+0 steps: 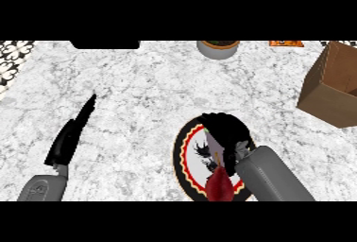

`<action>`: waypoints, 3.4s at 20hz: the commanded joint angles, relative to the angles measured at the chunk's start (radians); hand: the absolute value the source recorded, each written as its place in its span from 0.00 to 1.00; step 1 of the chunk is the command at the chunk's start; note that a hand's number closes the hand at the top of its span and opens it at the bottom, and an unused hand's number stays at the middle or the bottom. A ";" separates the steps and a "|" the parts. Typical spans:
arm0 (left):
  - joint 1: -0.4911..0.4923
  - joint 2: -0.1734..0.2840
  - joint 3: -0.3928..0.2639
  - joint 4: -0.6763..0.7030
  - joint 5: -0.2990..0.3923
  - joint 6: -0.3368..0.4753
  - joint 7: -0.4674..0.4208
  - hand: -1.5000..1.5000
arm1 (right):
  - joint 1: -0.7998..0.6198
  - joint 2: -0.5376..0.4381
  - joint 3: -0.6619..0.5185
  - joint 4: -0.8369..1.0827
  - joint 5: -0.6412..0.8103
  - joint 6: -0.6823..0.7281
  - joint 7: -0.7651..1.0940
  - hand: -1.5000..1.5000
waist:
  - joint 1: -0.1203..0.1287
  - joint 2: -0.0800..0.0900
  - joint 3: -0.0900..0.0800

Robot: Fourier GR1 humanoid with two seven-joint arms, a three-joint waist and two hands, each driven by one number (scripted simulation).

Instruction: Pick the eggplant from the plate and place it in the cardboard box

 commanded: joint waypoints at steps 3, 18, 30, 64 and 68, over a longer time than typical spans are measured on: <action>-0.007 -0.001 0.031 -0.021 -0.013 -0.023 0.003 0.50 | 0.013 0.021 -0.042 0.026 0.052 0.016 -0.050 0.00 | -0.002 0.000 0.000; 0.004 -0.034 0.029 -0.018 -0.037 -0.031 0.001 0.50 | -0.014 0.058 0.016 0.152 0.246 -0.321 -0.206 1.00 | 0.003 0.000 0.000; -0.035 -0.042 0.052 0.023 -0.051 -0.023 -0.002 0.50 | -0.106 0.072 -0.178 0.176 0.311 -0.432 -0.085 1.00 | 0.003 0.006 0.000; -0.035 -0.009 0.097 0.004 -0.019 -0.080 0.014 0.50 | -0.302 -0.269 -0.671 -0.091 0.388 -0.320 0.500 1.00 | -0.003 -0.001 0.000; -0.044 -0.038 0.070 0.039 -0.059 -0.042 -0.016 0.50 | -0.234 -0.324 -0.723 -0.001 0.367 -0.354 0.446 1.00 | -0.006 0.001 0.000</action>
